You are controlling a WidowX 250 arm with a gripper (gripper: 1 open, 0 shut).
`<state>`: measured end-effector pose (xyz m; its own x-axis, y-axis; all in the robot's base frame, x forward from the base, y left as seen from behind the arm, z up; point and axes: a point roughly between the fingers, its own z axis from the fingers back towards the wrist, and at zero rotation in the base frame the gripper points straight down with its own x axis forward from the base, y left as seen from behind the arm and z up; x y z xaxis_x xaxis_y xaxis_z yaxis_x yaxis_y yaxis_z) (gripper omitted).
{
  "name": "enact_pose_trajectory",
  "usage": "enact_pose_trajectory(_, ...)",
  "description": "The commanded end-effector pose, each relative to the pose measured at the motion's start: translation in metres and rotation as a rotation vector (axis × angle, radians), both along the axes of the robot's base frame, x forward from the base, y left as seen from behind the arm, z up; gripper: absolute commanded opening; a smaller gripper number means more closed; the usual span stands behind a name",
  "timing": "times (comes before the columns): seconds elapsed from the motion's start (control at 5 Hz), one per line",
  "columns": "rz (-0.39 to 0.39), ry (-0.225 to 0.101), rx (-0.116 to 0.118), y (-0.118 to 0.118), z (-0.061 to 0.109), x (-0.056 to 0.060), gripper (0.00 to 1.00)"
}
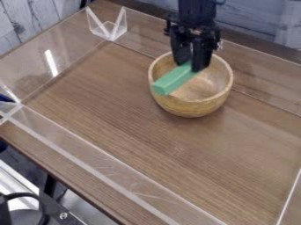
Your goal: Put the green block in the brown bowl
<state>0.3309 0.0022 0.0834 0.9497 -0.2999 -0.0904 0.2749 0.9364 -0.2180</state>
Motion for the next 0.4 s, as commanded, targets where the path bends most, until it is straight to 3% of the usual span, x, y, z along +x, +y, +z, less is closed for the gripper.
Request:
enact_pose_trajectory(0.0, -0.013, -0.043, 0.013, -0.0021, 0.0067, 0.0079, 0.0)
enact_pose_trajectory(0.2, -0.008, -0.039, 0.016, -0.0004, 0.0075, 0.0073, 1.0)
